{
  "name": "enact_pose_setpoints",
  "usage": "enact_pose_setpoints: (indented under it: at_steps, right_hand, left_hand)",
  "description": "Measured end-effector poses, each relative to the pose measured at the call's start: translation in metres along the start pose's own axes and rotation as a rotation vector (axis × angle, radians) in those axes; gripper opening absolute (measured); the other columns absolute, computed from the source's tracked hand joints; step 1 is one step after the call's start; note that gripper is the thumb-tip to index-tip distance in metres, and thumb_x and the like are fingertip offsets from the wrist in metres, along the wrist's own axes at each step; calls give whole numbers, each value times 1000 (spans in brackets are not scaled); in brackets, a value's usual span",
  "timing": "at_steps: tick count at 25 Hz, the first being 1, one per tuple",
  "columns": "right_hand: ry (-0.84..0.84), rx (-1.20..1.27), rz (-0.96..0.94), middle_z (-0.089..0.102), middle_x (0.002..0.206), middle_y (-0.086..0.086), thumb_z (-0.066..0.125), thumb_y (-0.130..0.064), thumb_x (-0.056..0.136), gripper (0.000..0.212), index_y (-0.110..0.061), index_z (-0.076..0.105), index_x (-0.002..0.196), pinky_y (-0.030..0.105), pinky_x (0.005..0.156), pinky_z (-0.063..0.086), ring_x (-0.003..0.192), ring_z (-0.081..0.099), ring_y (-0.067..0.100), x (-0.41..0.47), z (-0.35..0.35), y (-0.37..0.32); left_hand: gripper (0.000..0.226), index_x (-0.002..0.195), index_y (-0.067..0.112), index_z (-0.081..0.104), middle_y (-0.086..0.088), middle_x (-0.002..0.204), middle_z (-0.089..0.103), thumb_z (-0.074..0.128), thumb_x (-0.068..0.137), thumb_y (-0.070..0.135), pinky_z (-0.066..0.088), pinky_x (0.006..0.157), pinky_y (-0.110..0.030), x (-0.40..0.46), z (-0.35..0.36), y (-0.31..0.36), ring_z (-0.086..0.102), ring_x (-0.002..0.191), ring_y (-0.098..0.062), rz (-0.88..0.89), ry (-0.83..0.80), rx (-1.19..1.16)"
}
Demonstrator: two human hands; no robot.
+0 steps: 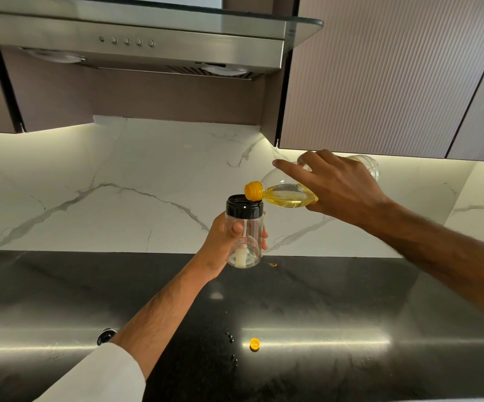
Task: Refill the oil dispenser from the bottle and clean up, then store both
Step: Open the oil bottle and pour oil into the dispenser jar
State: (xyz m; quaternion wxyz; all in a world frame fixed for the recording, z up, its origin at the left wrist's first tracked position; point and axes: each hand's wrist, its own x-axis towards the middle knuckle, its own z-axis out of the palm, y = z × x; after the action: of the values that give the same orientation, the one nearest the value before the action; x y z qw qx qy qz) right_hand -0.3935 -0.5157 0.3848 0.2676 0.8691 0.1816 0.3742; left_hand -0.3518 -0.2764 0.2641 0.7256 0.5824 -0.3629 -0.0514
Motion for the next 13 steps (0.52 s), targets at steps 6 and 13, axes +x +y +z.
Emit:
enact_pose_setpoints:
  at_steps: [6, 13]
  right_hand:
    - [12, -6, -14, 63, 124, 19, 100, -37, 54, 119, -28, 28, 148, 49, 68, 61, 99, 66, 38, 3, -1, 4]
    - [42, -7, -34, 64, 120, 21, 102, -34, 51, 121, -25, 29, 147, 50, 68, 61, 95, 67, 39, 6, -4, 5]
  left_hand:
    - [102, 123, 16, 59, -7, 94, 75, 72, 52, 88, 61, 78, -44, 2, 0, 4, 73, 83, -27, 9, -3, 9]
    - [106, 126, 15, 57, -8, 95, 76, 71, 52, 89, 60, 80, -45, 3, -1, 4, 74, 82, -28, 11, 1, 18]
